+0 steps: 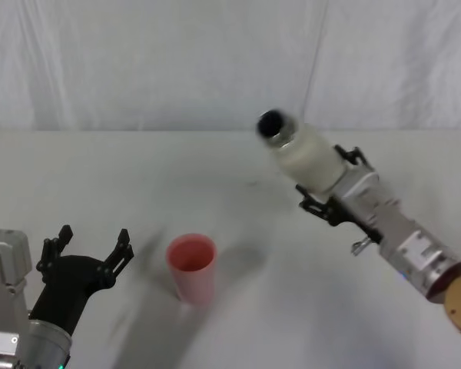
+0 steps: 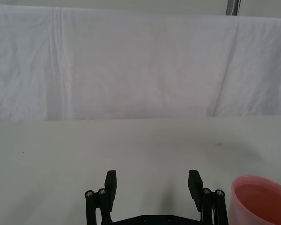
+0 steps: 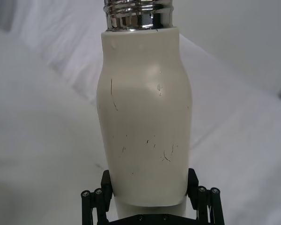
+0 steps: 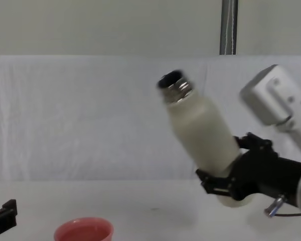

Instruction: Grasp the thermos with one hand and pour water into the cup lid.

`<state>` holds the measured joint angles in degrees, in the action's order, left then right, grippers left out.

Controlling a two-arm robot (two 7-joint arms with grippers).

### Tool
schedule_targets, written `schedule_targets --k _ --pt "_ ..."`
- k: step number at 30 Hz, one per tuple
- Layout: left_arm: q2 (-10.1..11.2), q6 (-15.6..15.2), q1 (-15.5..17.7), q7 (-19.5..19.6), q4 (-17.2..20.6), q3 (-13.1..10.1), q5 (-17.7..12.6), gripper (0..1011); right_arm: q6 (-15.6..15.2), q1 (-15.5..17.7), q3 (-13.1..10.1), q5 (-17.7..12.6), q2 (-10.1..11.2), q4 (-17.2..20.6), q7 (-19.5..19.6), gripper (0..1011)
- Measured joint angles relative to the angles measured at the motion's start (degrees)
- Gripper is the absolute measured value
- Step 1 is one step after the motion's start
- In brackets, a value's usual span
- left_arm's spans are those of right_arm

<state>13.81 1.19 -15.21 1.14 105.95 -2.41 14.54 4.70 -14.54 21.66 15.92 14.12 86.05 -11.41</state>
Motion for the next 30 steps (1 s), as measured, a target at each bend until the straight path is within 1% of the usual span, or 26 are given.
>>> schedule_targets --k 1,2,4,5,8,10,12,13,15,16,17,20,24,26,30 --pt "0.0 0.0 0.0 0.0 0.0 0.0 0.01 1001 -0.25 0.39 -0.81 -1.25 -0.27 0.22 -0.25 961" --pt "0.0 0.0 0.0 0.0 0.0 0.0 0.0 1001 -0.71 1.07 -2.06 -3.41 -0.72 0.58 -0.55 961" --pt "0.0 0.0 0.0 0.0 0.0 0.0 0.0 1001 -1.18 1.73 -3.42 -5.52 -1.2 0.97 -0.79 961" --pt "0.0 0.0 0.0 0.0 0.0 0.0 0.0 1001 -1.63 2.36 -4.65 -7.53 -1.61 1.37 -1.02 961" --pt "0.0 0.0 0.0 0.0 0.0 0.0 0.0 1001 -2.23 3.3 -6.29 -10.28 -2.13 1.9 -1.29 961" --pt "0.0 0.0 0.0 0.0 0.0 0.0 0.0 1001 -2.99 4.77 -8.49 -13.98 -2.87 2.66 -1.43 961" --pt "0.0 0.0 0.0 0.0 0.0 0.0 0.0 1001 -3.35 5.44 -9.29 -15.43 -3.2 3.02 -1.44 961" --pt "0.0 0.0 0.0 0.0 0.0 0.0 0.0 1001 -3.71 6.14 -10.12 -16.91 -3.44 3.44 -1.43 961" --pt "0.0 0.0 0.0 0.0 0.0 0.0 0.0 1001 -3.98 6.81 -10.79 -18.01 -3.61 3.88 -1.41 961" --pt "0.0 0.0 0.0 0.0 0.0 0.0 0.0 1001 -4.27 7.55 -11.37 -19.06 -3.72 4.35 -1.33 961" --pt "0.0 0.0 0.0 0.0 0.0 0.0 0.0 1001 -4.27 7.55 -11.37 -19.06 -3.72 4.35 -1.33 961" --pt "0.0 0.0 0.0 0.0 0.0 0.0 0.0 1001 -4.83 9.29 -12.89 -21.44 -3.97 5.35 -0.9 961" --pt "0.0 0.0 0.0 0.0 0.0 0.0 0.0 1001 -5.25 10.71 -13.94 -23.4 -4.27 6.02 -0.45 961" --pt "0.0 0.0 0.0 0.0 0.0 0.0 0.0 1001 -5.42 11.36 -14.34 -24.24 -4.49 6.21 -0.06 961" --pt "0.0 0.0 0.0 0.0 0.0 0.0 0.0 1001 -5.44 11.86 -14.55 -24.9 -4.77 6.25 0.48 961"
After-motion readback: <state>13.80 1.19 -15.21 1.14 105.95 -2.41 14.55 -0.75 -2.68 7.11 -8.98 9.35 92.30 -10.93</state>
